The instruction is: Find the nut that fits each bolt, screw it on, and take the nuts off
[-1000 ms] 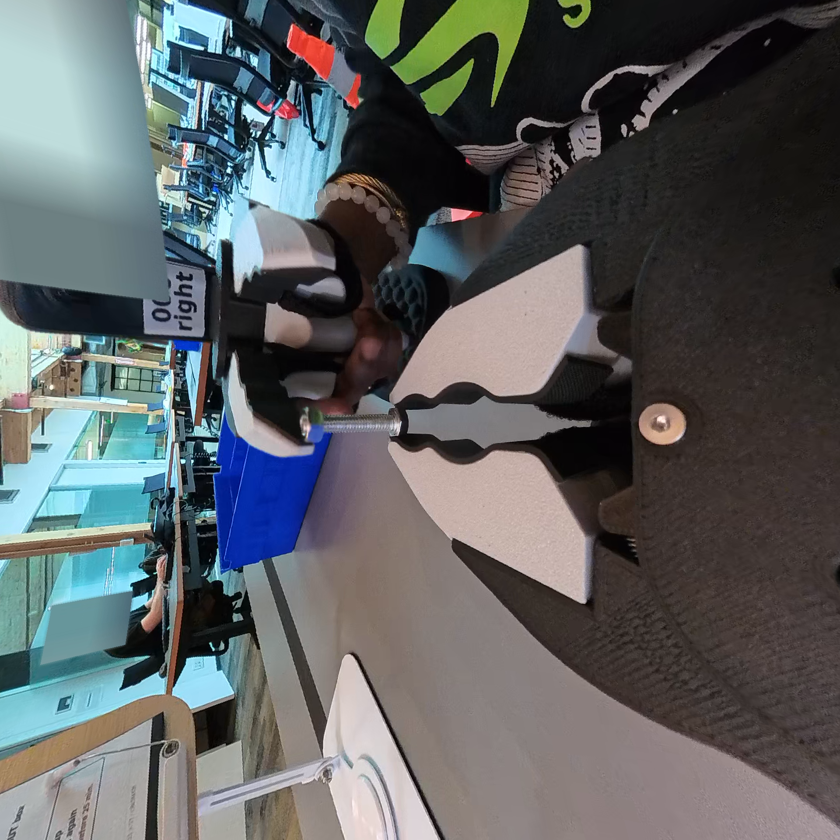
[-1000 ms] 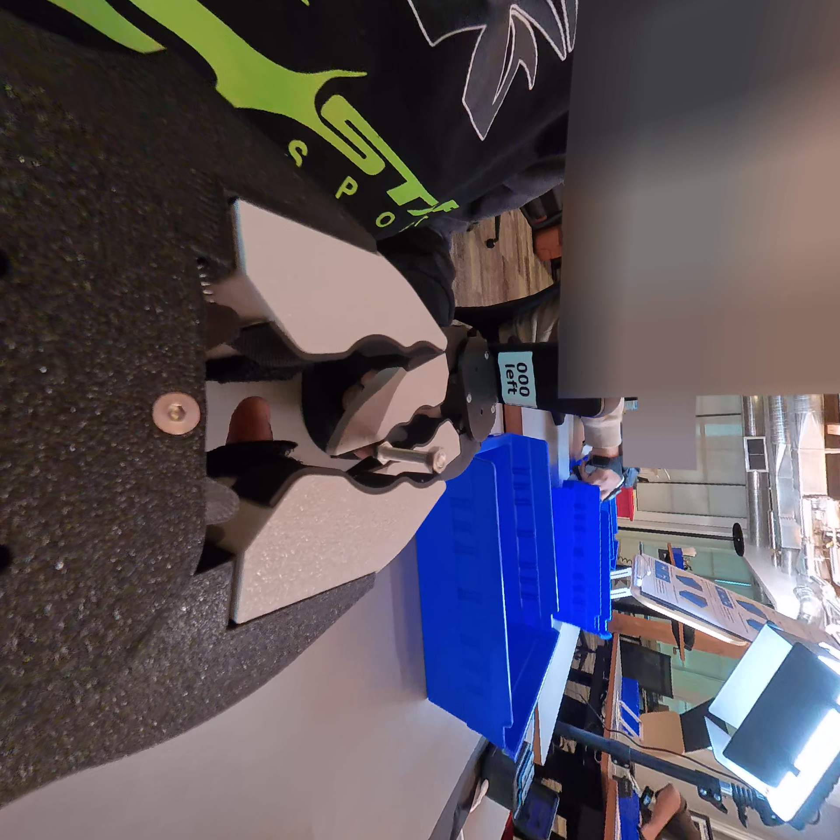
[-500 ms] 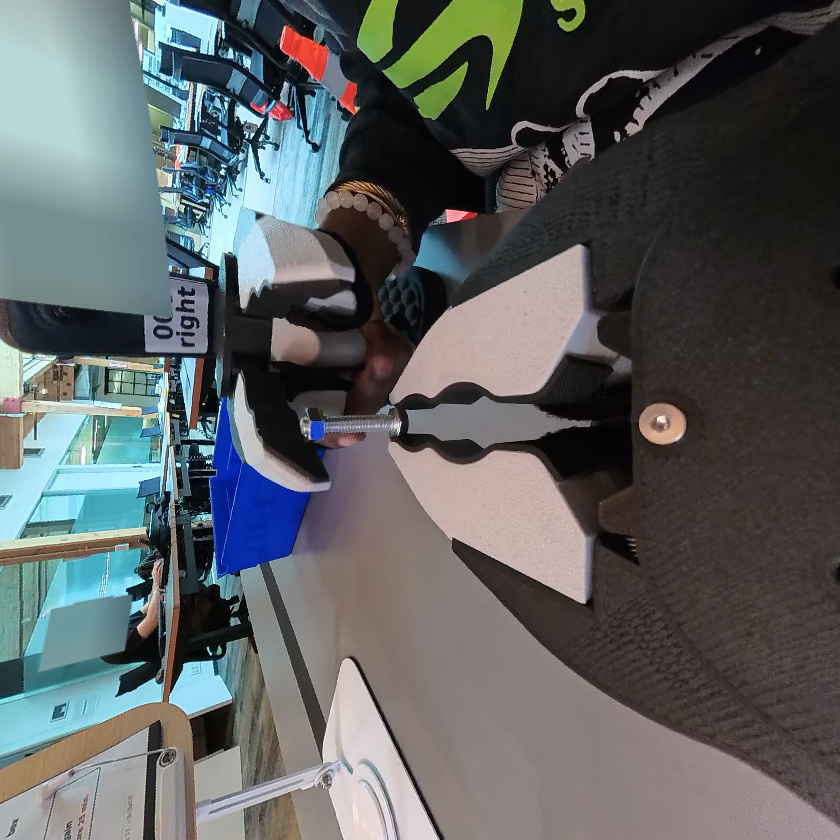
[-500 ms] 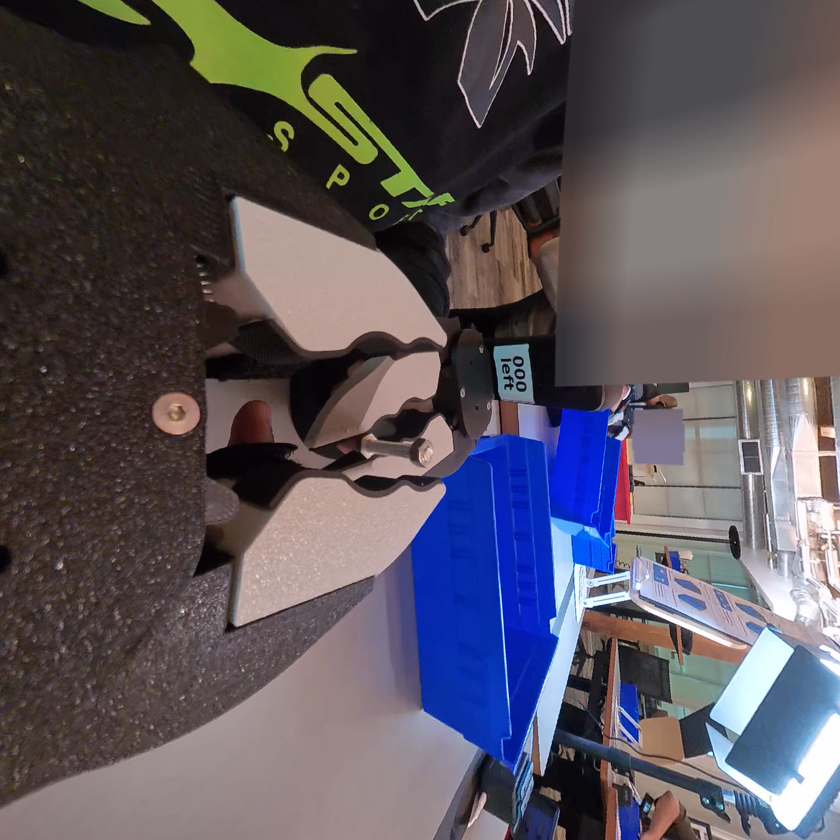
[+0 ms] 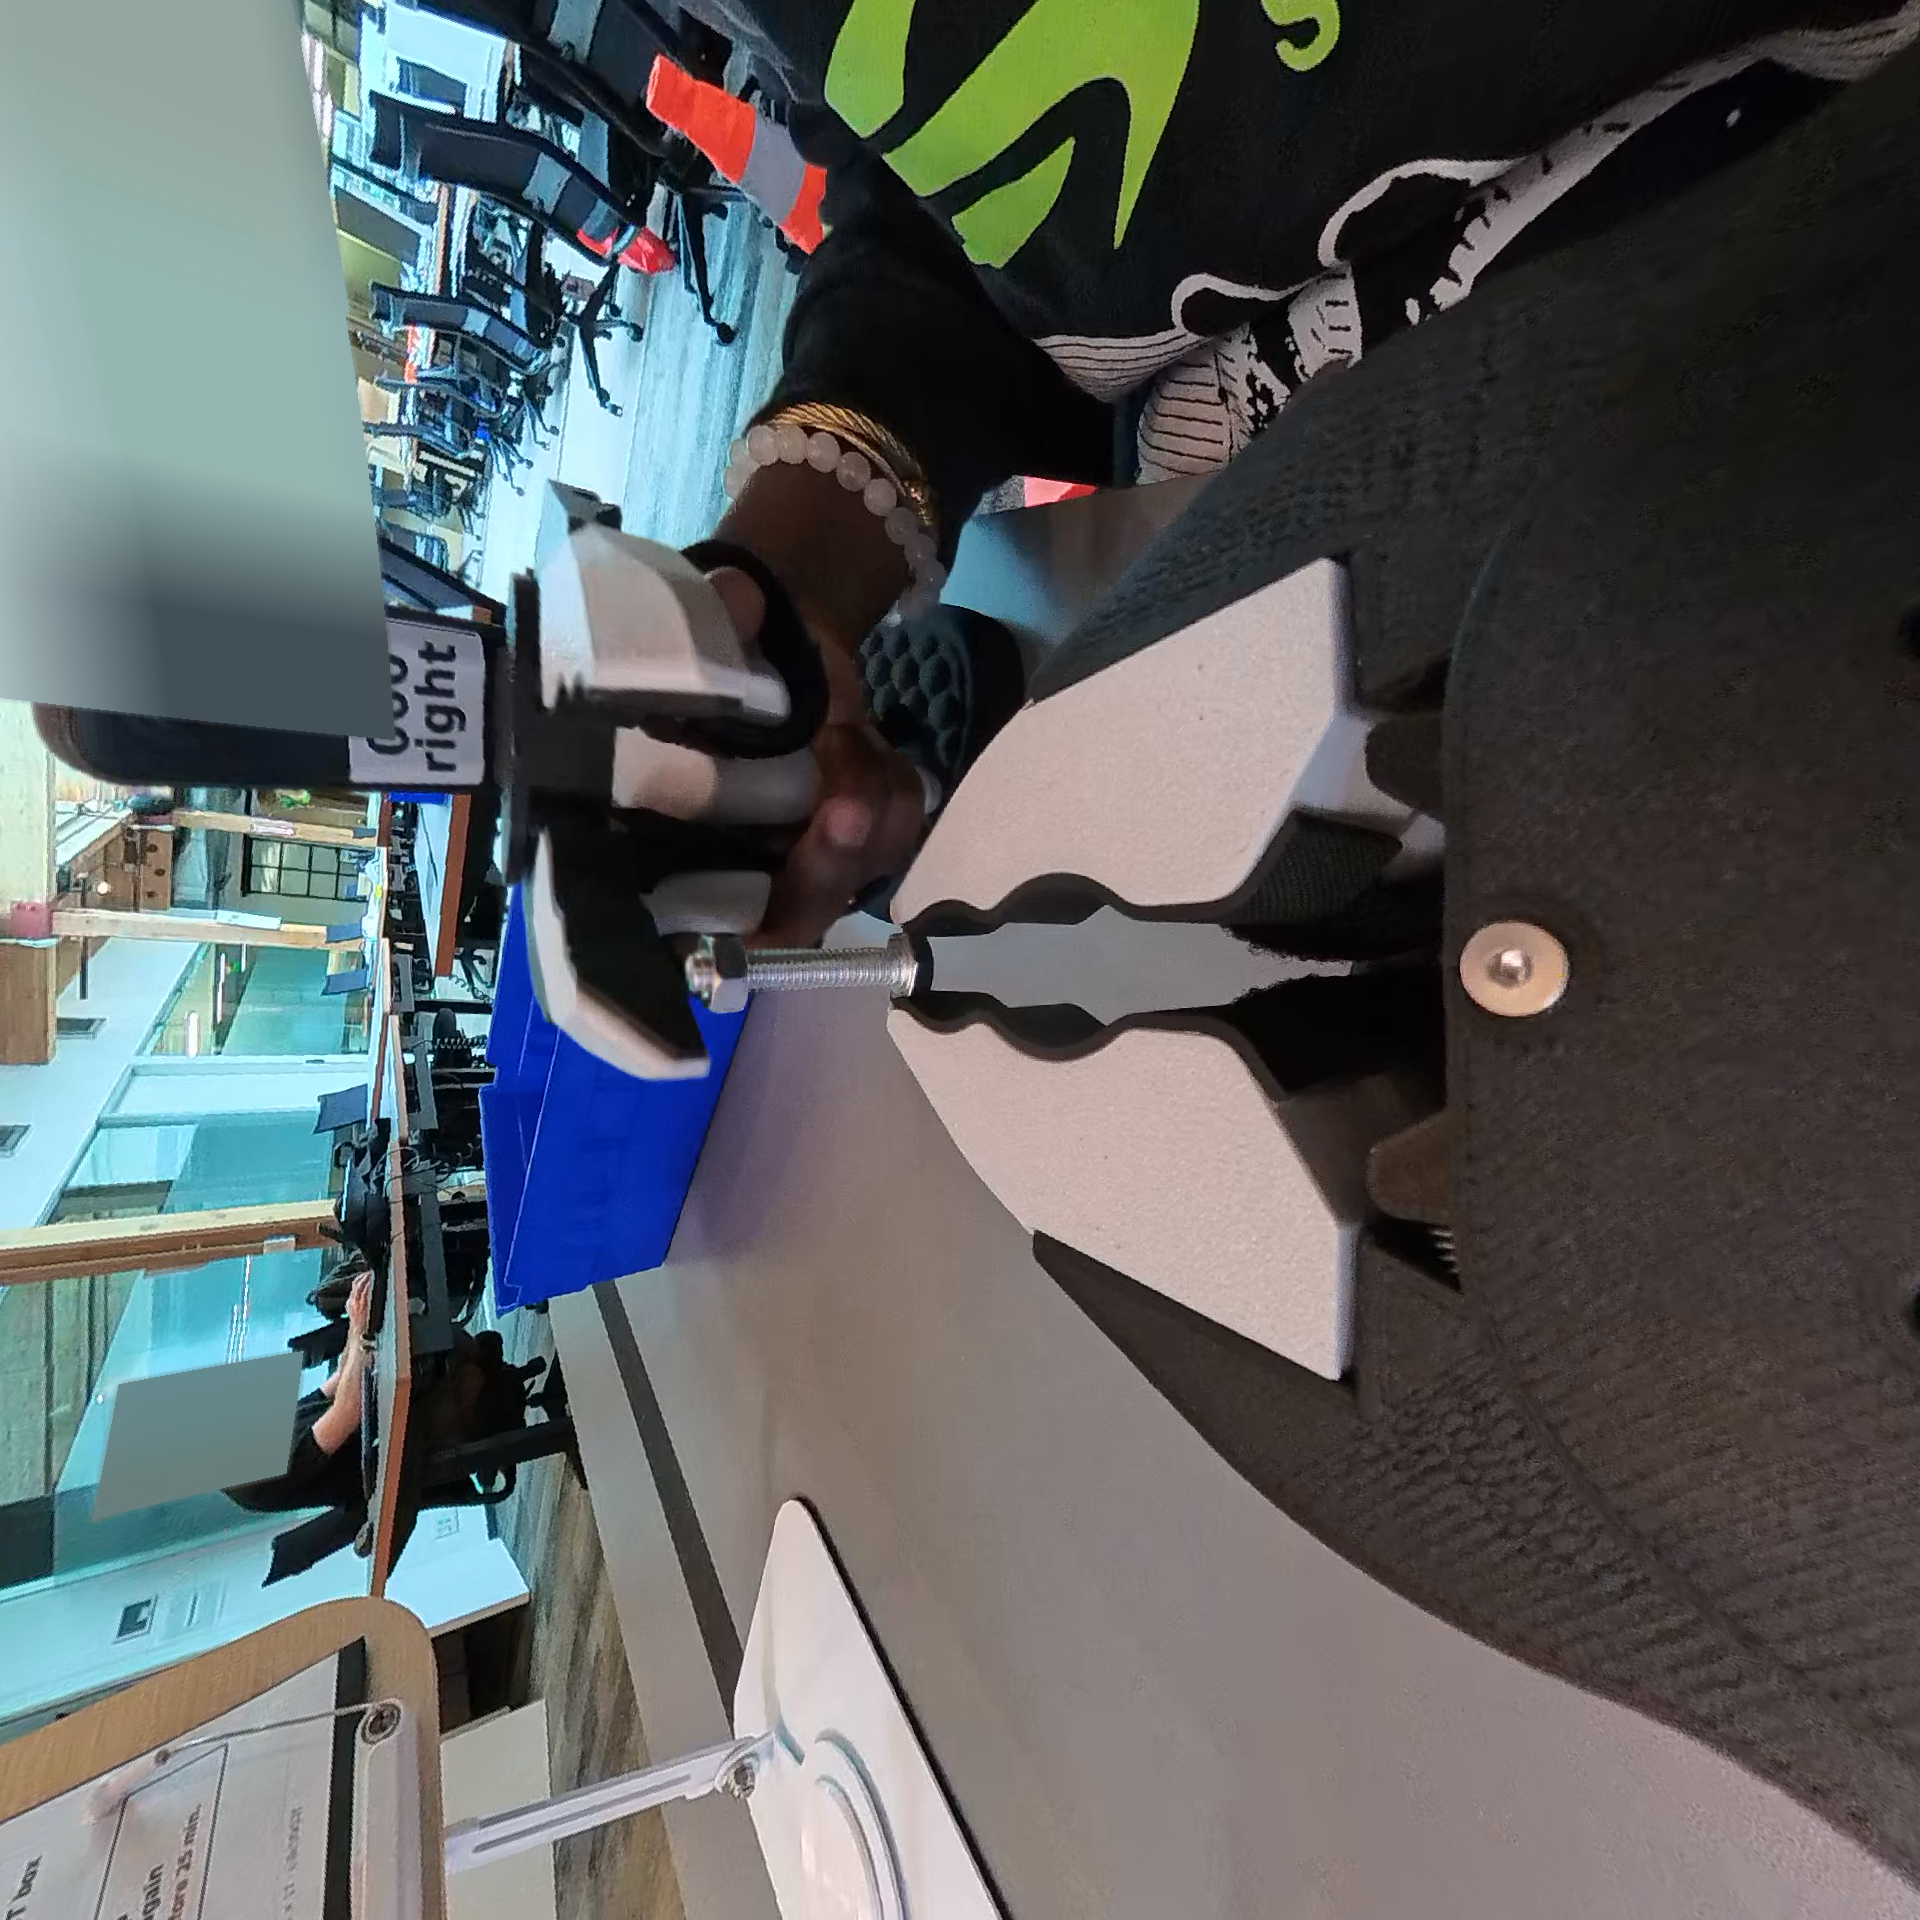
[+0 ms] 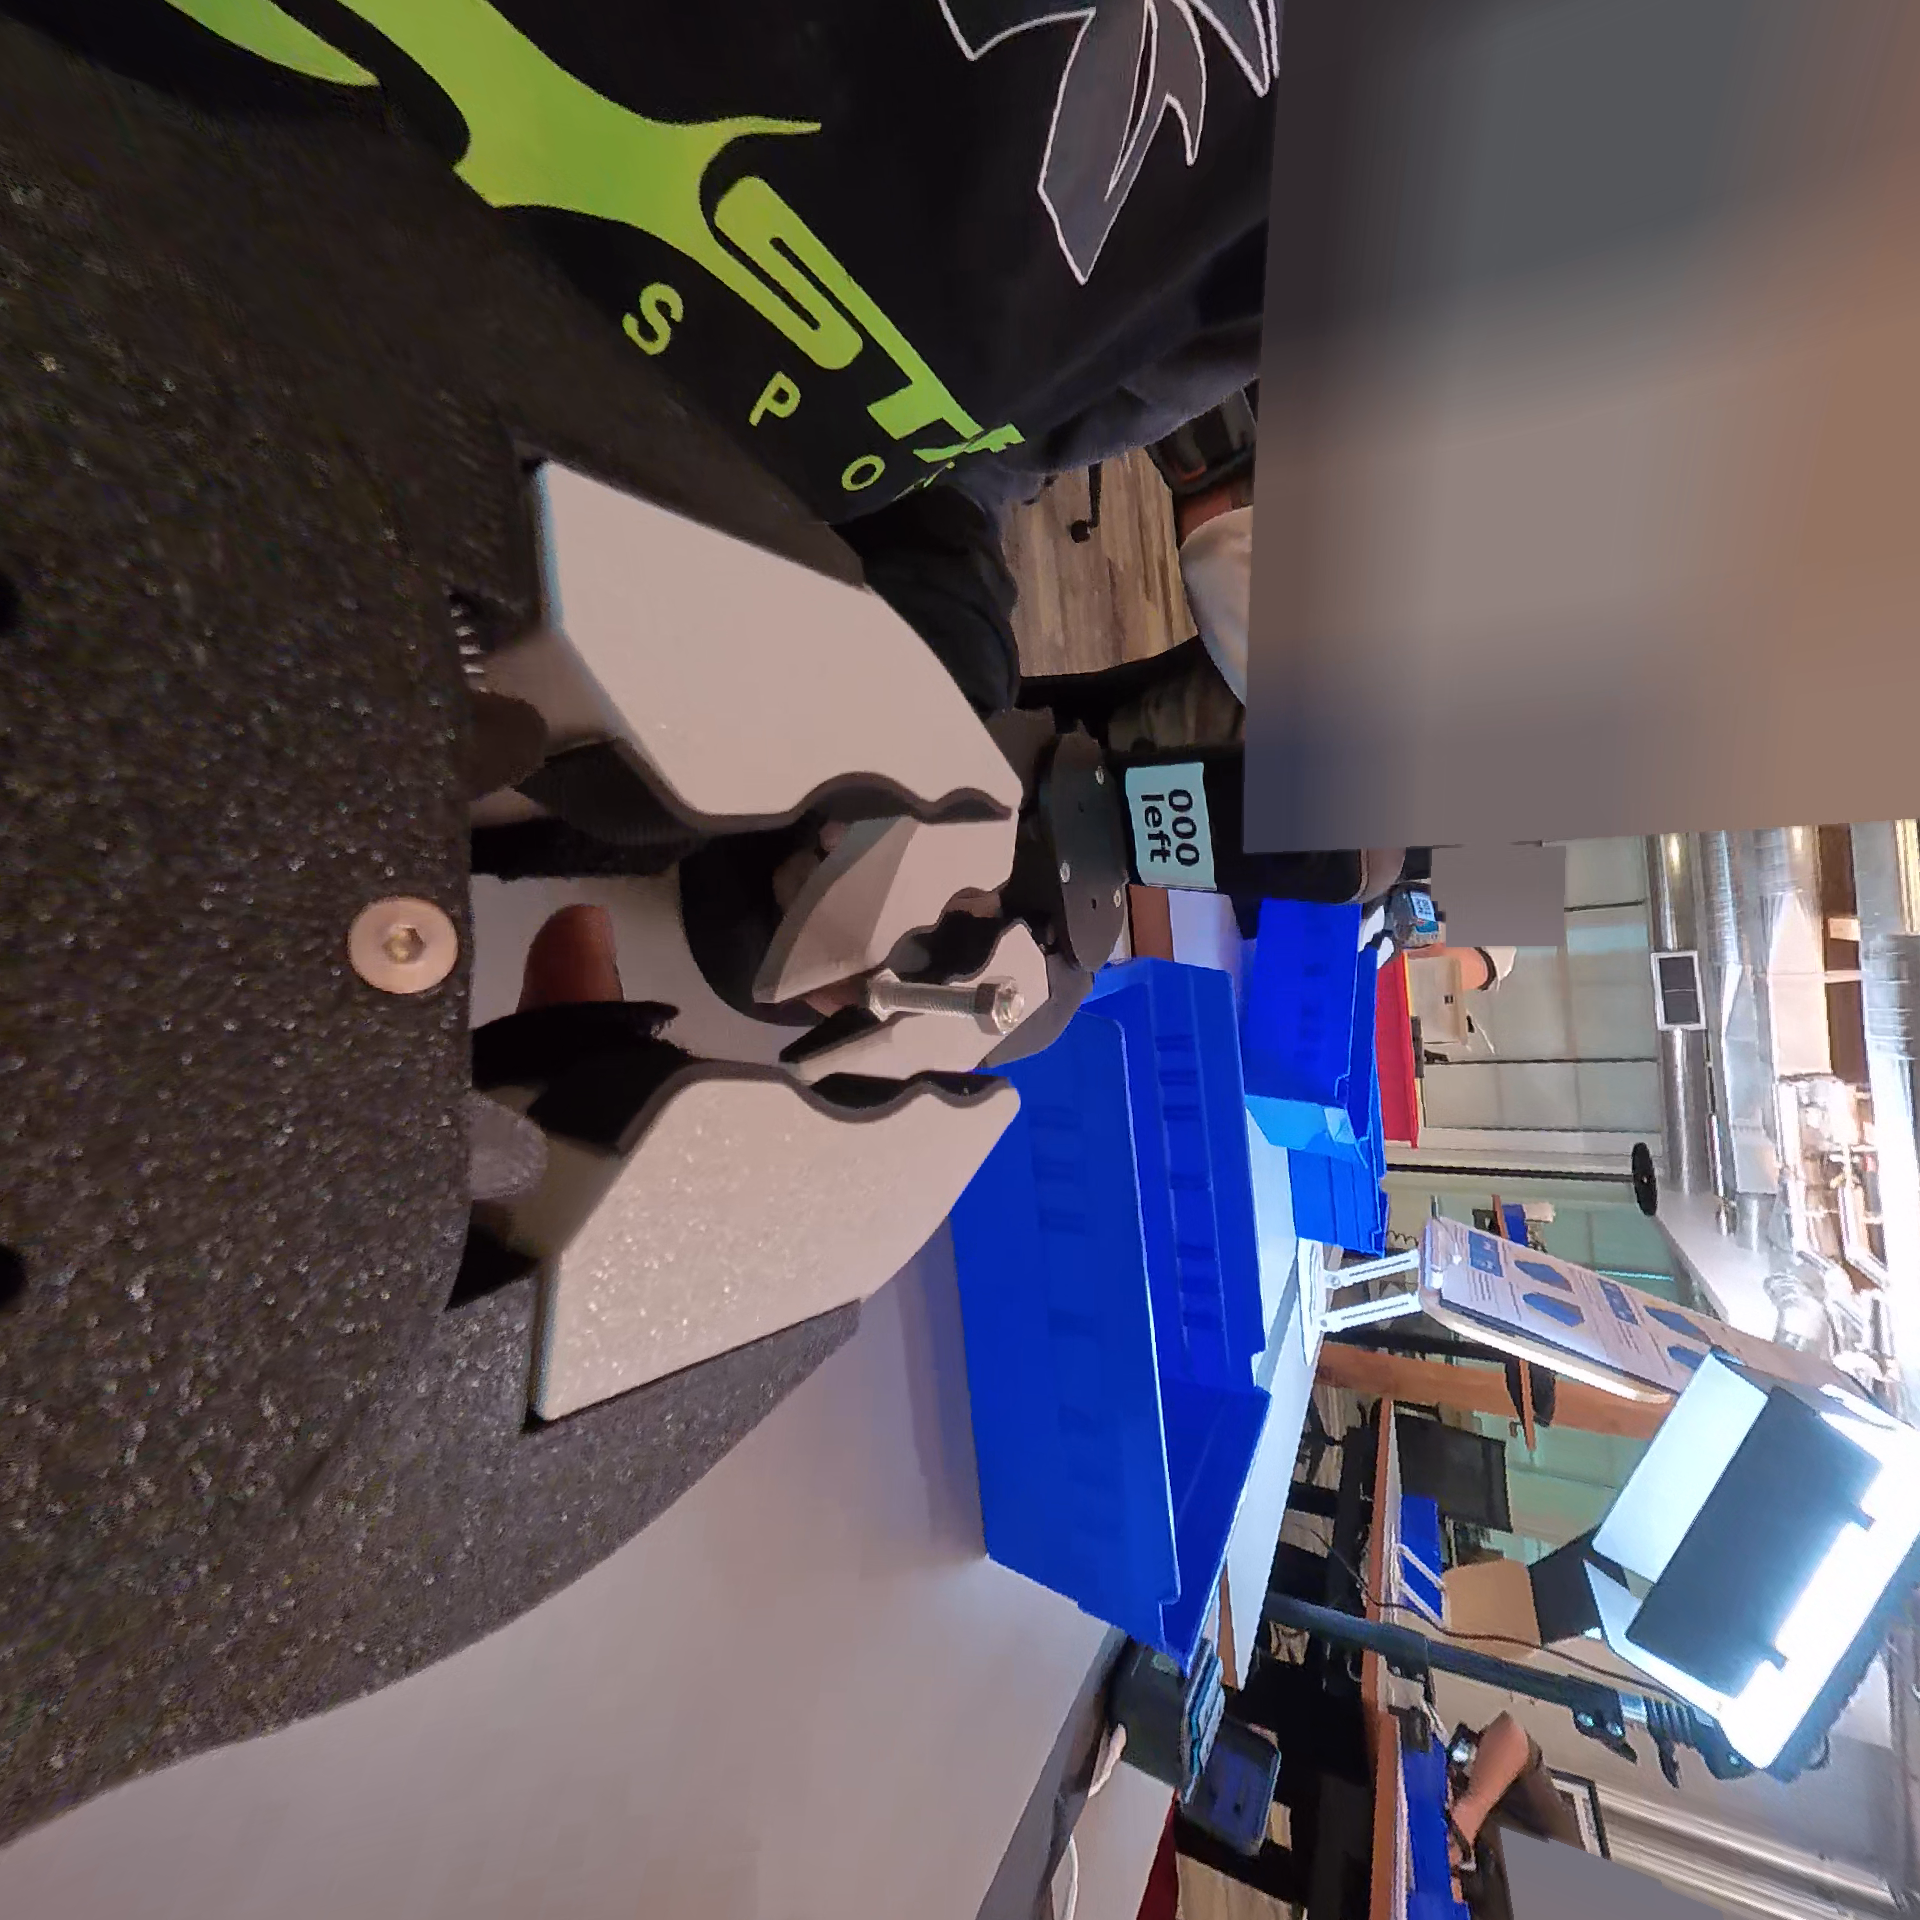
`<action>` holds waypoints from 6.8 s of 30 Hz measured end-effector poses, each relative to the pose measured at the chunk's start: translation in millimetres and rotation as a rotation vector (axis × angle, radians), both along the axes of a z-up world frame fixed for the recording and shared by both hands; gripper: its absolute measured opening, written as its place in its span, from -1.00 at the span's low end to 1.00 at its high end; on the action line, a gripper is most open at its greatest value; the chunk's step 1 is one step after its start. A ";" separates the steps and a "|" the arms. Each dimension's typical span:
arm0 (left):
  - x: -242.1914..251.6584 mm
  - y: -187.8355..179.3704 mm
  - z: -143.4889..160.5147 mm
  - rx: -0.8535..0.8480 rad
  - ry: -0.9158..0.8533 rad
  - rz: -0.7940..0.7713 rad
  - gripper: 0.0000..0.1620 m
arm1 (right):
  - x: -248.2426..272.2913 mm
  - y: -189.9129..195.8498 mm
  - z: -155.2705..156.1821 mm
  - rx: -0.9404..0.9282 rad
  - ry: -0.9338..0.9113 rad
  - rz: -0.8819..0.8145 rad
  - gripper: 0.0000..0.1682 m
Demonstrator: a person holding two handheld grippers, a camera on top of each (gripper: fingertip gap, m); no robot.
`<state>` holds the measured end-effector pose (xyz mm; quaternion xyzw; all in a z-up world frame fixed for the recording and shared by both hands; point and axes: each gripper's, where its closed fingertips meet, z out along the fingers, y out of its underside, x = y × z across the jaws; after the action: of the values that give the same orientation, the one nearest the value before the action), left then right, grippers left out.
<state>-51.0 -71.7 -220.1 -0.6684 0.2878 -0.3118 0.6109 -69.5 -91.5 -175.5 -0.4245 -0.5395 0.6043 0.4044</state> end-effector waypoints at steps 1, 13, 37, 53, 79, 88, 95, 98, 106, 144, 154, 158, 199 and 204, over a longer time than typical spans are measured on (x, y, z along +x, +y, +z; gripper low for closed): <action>0.0 -0.2 0.0 0.000 -0.001 -0.001 -0.87 | -3.4 -2.1 -1.1 0.005 -0.006 0.008 -0.42; -0.3 0.0 0.3 0.002 -0.001 0.001 -0.87 | 5.3 -5.3 -1.1 0.030 -0.010 0.019 -0.52; -0.3 -0.1 0.1 0.001 0.000 -0.002 -0.87 | 14.9 -2.5 1.2 -0.020 0.044 0.016 -0.64; 0.0 -0.5 0.1 0.002 0.001 -0.005 -0.87 | -0.1 -8.8 -3.5 0.020 0.003 0.033 -0.44; 0.0 -0.5 0.0 0.001 0.001 -0.004 -0.87 | 8.9 -3.8 -4.9 0.020 0.020 0.018 -0.59; 0.9 -1.1 -0.4 0.002 0.007 -0.010 -0.87 | -8.0 -5.5 -4.7 0.010 0.021 0.022 -0.41; 0.7 -0.3 -0.7 -0.001 0.007 -0.005 -0.87 | -9.4 -11.4 -2.9 0.025 0.023 0.041 -0.42; 0.5 -0.3 -0.6 0.000 0.007 -0.004 -0.87 | -2.5 -8.5 -3.5 0.024 0.021 0.026 -0.45; 0.7 -0.3 -0.6 0.000 0.008 -0.004 -0.87 | 11.2 2.2 -2.6 0.006 0.039 -0.021 -0.59; 0.6 -0.6 0.4 0.001 -0.002 -0.005 -0.87 | -7.7 -10.3 -6.5 -0.003 0.013 0.049 -0.45; 1.1 -0.8 0.3 0.003 0.001 -0.004 -0.87 | 8.9 3.0 -3.9 -0.028 0.041 -0.008 -0.57; 1.7 -1.1 -0.1 0.002 0.004 -0.007 -0.87 | -6.6 -4.6 -6.1 -0.011 0.020 0.028 -0.47; 4.0 -1.8 -2.2 0.015 0.031 -0.009 -0.76 | 0.0 8.1 -3.3 0.148 -0.174 -0.106 -0.93; 3.6 1.2 -4.5 -0.014 0.032 -0.003 -0.37 | 23.9 36.6 9.2 0.142 -0.154 -0.232 -0.93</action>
<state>-47.4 -70.5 -224.7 -0.6771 0.2965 -0.3040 0.6009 -45.6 -54.9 -166.3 -0.4992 -0.5577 0.4795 0.4581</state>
